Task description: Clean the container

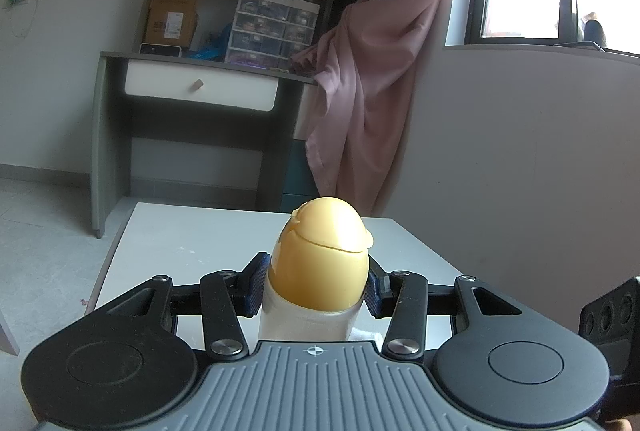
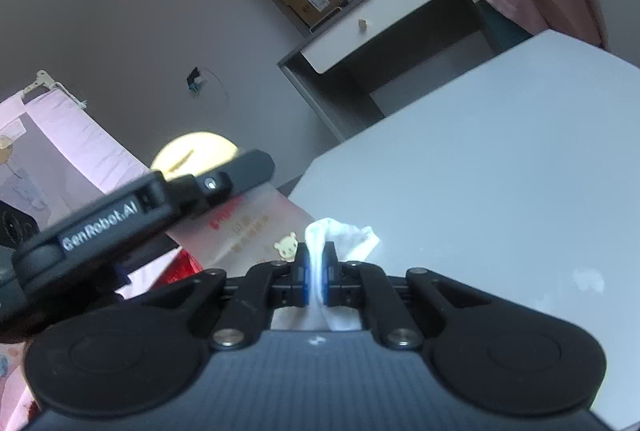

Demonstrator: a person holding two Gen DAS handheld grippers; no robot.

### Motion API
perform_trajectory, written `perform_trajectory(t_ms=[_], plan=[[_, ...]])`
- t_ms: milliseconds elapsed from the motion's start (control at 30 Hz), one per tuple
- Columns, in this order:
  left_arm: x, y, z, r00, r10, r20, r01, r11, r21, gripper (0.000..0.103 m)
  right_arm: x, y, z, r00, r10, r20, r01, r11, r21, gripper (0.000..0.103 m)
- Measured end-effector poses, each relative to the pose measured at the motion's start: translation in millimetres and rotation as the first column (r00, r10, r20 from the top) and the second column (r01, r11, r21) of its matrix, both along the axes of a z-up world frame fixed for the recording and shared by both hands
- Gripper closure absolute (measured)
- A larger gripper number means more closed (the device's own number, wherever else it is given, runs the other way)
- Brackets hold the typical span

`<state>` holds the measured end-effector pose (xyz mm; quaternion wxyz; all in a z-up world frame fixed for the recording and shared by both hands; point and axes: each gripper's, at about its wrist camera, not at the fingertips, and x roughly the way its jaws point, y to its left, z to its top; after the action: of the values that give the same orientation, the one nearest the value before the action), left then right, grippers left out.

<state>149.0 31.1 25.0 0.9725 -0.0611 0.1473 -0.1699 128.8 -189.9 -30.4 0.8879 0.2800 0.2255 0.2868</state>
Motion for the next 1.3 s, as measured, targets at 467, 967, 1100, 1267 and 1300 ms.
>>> perform_trajectory(t_ms=[467,967,1100,1267,1300], plan=[[-1,1,-1,1.0,0.0,0.0,0.0,1.0,-0.002,0.055,-5,0,5,1.0,-0.006,0.01,0.006,1.0,-0.001,0.097],[-8,-4,3,0.999,0.028,0.027,-0.028,1.0,0.0,0.055,-33,-6,20,0.997,-0.039,0.063,0.04,0.999,-0.018,0.097],[-12,-5,4,0.999,0.03,0.034,-0.03,1.0,0.001,0.055,-37,-9,20,0.997,-0.044,0.056,0.044,0.999,-0.009,0.097],[-19,-4,5,0.998,0.026,0.065,-0.027,1.0,0.013,0.031,-43,-9,25,0.997,-0.044,0.07,0.045,0.999,-0.014,0.097],[-23,-3,5,0.996,0.029,0.085,-0.03,0.999,0.01,0.008,-45,-9,26,0.996,-0.043,0.074,0.044,0.999,-0.017,0.097]])
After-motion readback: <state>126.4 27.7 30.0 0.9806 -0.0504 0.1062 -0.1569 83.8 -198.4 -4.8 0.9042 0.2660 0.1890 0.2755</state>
